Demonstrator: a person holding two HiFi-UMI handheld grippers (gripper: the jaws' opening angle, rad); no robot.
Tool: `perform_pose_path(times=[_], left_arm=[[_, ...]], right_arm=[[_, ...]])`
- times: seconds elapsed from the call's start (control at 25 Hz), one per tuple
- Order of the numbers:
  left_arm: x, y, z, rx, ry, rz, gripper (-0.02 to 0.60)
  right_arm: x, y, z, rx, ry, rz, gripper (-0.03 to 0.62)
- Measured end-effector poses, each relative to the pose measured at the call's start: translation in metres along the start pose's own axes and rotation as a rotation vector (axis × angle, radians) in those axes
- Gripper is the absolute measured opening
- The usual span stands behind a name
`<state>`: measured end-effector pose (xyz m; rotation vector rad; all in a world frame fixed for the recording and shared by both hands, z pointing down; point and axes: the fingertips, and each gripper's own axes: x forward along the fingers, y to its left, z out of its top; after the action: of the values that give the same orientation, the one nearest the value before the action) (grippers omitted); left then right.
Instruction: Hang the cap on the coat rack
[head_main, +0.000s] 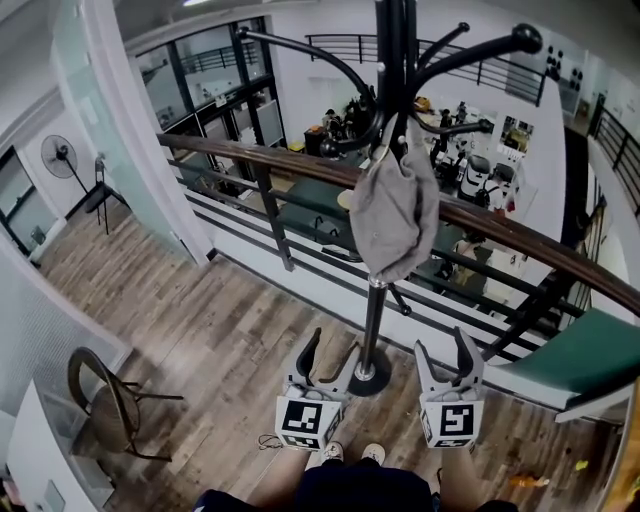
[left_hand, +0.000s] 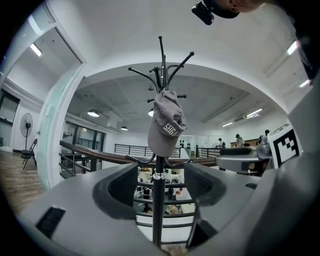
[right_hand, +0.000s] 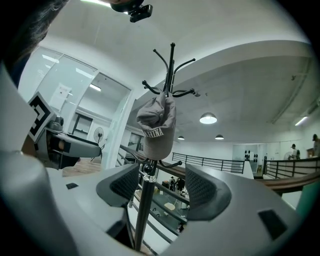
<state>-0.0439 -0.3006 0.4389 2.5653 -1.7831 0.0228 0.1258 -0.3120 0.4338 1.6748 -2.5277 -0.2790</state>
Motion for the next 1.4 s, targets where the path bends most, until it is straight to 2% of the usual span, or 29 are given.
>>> perform_pose_path(times=[0.08, 0.16, 0.36, 0.4, 0.44, 0.56, 0.72, 1.0, 1.16, 1.28, 1.4], left_arm=[[0.001, -0.004, -0.001, 0.008, -0.006, -0.018, 0.278], [0.0, -0.01, 0.006, 0.033, -0.03, -0.033, 0.251], [-0.002, -0.015, 0.033, 0.019, -0.133, -0.033, 0.071], [-0.001, -0.014, 0.037, 0.008, -0.148, -0.026, 0.022], [-0.001, -0.014, 0.04, 0.004, -0.157, -0.021, 0.005], [0.003, -0.013, 0.041, 0.009, -0.154, -0.008, 0.003], [0.007, -0.008, 0.039, 0.004, -0.127, 0.018, 0.003], [0.008, -0.003, 0.043, 0.035, -0.121, 0.022, 0.003], [0.01, -0.002, 0.049, 0.023, -0.115, 0.011, 0.003], [0.012, -0.002, 0.054, 0.046, -0.117, 0.012, 0.003], [0.013, -0.002, 0.046, 0.044, -0.102, 0.003, 0.003]], right_arm=[[0.0, 0.001, 0.0, -0.006, 0.002, -0.006, 0.283], [-0.002, -0.003, 0.007, -0.009, -0.02, -0.028, 0.225], [-0.007, -0.014, 0.026, -0.02, -0.066, -0.07, 0.013], [-0.007, -0.014, 0.029, -0.021, -0.076, -0.066, 0.011], [-0.007, -0.013, 0.032, -0.024, -0.084, -0.058, 0.011], [-0.007, -0.008, 0.034, -0.039, -0.091, -0.035, 0.009], [-0.004, -0.01, 0.04, -0.031, -0.121, -0.051, 0.009], [-0.001, -0.014, 0.037, -0.066, -0.09, -0.056, 0.008], [0.002, -0.009, 0.041, -0.114, -0.097, -0.05, 0.008], [0.004, -0.007, 0.041, -0.156, -0.084, -0.035, 0.008], [0.004, -0.001, 0.038, -0.215, -0.069, -0.015, 0.008]])
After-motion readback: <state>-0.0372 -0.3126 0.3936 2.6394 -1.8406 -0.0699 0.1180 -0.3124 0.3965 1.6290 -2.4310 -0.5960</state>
